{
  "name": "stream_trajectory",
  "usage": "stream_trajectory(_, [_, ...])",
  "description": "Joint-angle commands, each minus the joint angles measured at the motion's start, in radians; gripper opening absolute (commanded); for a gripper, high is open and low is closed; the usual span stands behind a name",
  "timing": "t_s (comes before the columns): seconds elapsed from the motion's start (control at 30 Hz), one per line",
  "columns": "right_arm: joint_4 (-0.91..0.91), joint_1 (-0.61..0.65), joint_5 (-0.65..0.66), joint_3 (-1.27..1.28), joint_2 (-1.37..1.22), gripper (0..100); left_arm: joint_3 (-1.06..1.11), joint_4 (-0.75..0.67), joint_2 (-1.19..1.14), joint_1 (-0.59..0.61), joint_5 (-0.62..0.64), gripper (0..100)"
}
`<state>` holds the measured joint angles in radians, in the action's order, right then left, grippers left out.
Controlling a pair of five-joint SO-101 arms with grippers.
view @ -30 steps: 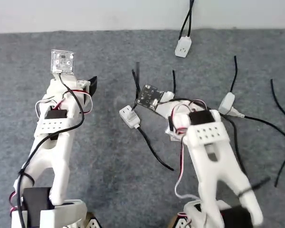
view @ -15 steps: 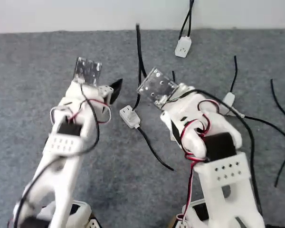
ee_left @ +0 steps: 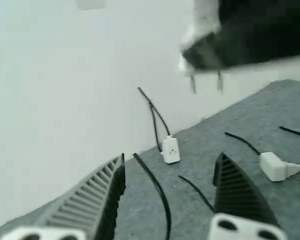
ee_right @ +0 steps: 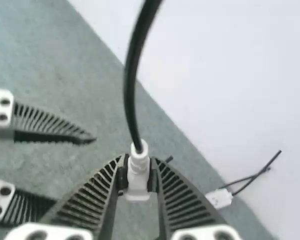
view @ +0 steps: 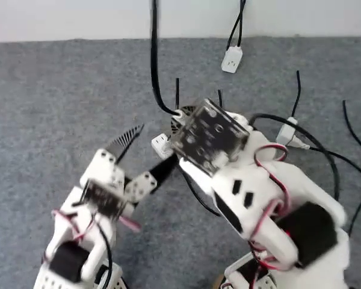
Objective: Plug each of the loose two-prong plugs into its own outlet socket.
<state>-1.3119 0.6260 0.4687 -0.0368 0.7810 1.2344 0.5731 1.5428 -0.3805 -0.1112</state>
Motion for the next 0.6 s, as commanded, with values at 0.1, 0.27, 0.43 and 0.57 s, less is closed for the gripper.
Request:
stream_trajectory(0.1, [-0.093,0.110,-0.078,-0.157,-0.054,0.8,0.054,0.100,0.256,-0.052,-0.012,27])
stream_trajectory(0.27, [-0.137,0.211,-0.107,-0.157,-0.062,0.8,0.056,0.100,0.264,-0.049,-0.012,27])
stream_trajectory(0.43, [-0.151,0.219,-0.107,-0.138,-0.056,0.8,0.051,0.100,0.265,-0.049,-0.008,27])
stream_trajectory(0.57, [-0.174,0.219,-0.107,-0.135,-0.062,0.8,0.047,0.101,0.269,-0.049,-0.008,27])
